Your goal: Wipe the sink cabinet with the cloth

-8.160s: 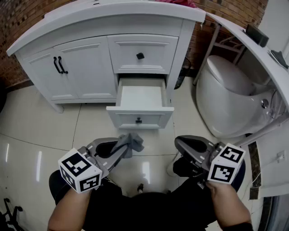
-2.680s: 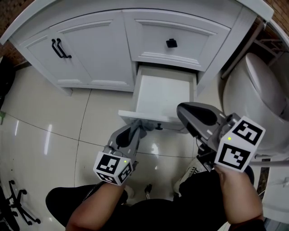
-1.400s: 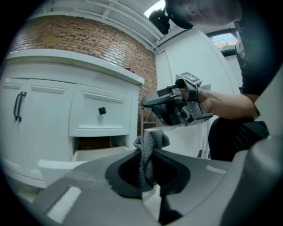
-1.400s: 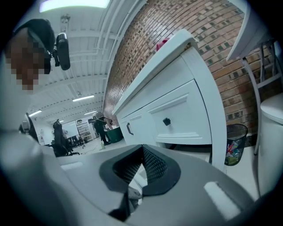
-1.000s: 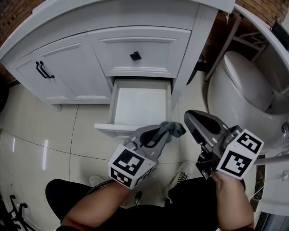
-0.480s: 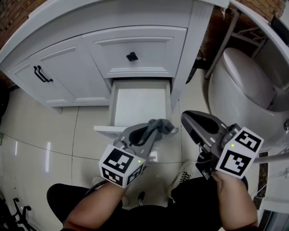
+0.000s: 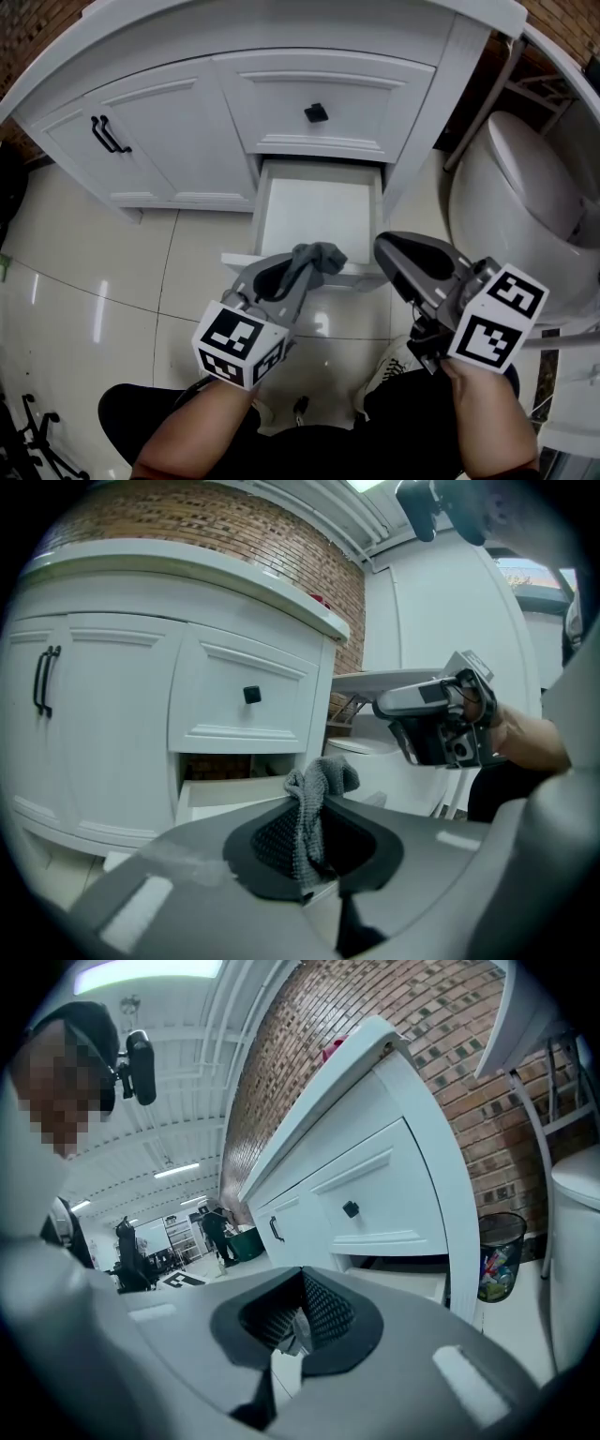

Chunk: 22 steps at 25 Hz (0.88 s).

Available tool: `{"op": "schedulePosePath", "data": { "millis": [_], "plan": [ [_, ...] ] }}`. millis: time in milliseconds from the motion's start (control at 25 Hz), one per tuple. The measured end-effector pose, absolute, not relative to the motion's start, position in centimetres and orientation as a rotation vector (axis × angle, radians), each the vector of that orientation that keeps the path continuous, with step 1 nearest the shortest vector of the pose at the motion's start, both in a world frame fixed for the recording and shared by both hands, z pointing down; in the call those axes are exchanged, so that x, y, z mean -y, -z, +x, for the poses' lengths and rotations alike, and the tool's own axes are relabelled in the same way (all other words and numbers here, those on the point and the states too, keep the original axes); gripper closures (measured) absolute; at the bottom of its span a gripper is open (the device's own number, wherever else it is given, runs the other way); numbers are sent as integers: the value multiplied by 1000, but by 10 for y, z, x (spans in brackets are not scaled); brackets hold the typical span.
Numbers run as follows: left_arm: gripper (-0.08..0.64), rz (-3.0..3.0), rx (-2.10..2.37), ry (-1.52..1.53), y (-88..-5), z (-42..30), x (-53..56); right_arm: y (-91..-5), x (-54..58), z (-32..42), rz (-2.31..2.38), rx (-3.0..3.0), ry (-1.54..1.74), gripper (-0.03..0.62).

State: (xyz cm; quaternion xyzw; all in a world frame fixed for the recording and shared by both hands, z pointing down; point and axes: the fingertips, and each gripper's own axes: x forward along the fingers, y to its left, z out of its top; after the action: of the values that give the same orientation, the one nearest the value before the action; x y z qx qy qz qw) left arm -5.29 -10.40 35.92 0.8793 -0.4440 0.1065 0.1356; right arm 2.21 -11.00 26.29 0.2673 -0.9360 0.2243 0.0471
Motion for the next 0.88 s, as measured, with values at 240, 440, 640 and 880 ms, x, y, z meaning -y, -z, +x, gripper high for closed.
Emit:
{"op": "schedulePosePath", "data": {
  "millis": [240, 440, 640, 880],
  "plan": [
    [521, 2484, 1377, -299, -363, -94, 103, -265, 115, 2, 778, 2853, -690, 589],
    [522, 2450, 1441, -298, -362, -119, 103, -265, 118, -17, 731, 2858, -682, 589],
    [521, 2422, 1493, -300, -361, -139, 102, -271, 123, -32, 705, 2846, -686, 589],
    [521, 2386, 1555, -288, -359, -164, 102, -271, 128, -45, 684, 2850, -687, 589]
  ]
}}
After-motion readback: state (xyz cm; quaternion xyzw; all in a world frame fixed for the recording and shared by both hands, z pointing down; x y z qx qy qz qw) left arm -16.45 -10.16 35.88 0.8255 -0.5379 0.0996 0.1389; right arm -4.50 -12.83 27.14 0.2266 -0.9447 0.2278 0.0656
